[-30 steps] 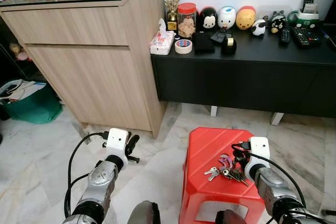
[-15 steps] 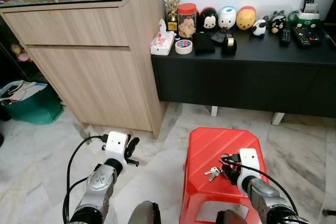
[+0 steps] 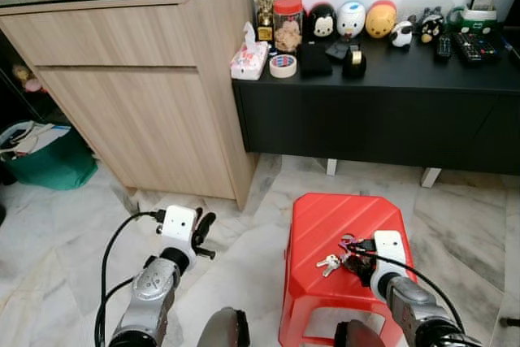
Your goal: Hang keys on a hook
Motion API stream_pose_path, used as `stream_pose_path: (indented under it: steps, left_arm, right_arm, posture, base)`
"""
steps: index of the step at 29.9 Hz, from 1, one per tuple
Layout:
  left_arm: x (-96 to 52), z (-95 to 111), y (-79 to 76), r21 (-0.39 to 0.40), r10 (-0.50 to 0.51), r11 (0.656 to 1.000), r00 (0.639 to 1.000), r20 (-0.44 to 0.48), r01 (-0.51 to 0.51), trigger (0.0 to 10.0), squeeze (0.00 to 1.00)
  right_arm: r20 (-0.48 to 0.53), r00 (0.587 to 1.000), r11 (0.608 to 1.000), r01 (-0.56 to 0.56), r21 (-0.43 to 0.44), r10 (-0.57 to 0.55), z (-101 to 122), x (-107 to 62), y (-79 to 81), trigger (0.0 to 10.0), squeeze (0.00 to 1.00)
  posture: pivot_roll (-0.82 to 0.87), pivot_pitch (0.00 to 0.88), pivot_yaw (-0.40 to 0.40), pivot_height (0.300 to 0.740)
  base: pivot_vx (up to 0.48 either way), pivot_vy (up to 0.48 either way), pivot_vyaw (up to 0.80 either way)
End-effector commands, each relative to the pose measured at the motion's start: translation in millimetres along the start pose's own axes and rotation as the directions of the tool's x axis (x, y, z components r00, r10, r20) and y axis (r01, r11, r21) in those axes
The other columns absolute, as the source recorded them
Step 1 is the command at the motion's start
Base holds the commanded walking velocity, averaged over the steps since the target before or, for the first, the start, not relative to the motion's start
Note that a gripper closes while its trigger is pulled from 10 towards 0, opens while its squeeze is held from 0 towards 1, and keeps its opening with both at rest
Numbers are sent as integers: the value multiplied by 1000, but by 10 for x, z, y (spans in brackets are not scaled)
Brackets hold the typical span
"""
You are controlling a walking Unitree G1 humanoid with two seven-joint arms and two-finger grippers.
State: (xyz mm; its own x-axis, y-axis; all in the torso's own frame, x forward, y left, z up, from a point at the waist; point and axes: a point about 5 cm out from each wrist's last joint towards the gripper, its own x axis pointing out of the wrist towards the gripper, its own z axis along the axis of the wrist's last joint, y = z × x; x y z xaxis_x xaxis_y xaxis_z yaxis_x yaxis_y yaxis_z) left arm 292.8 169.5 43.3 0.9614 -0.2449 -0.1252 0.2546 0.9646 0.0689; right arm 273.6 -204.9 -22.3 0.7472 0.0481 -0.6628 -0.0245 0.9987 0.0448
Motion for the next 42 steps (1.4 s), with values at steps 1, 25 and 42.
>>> stream_pose_path:
  steps: [1,25,42]
  left_arm:
    - [-56,-64,53,1,10,1000,999,-37,-10,10000,0]
    - [34,13,38,4,10,1000,999,-39,-10,10000,0]
    - [163,31,75,-3,27,1000,998,-57,-27,10000,0]
  right_arm:
    - [-17,1000,1000,-5,19,6,-52,1,35,10000,0]
    - [-12,1000,999,-19,33,20,-56,10,88,0,0]
    - [83,996,997,8,75,-14,79,32,159,0,0]
  posture:
    - [56,88,105,620]
    - [51,64,111,620]
    - [26,13,102,620]
  base:
    - [0,0,0]
    - [0,0,0]
    - [0,0,0]
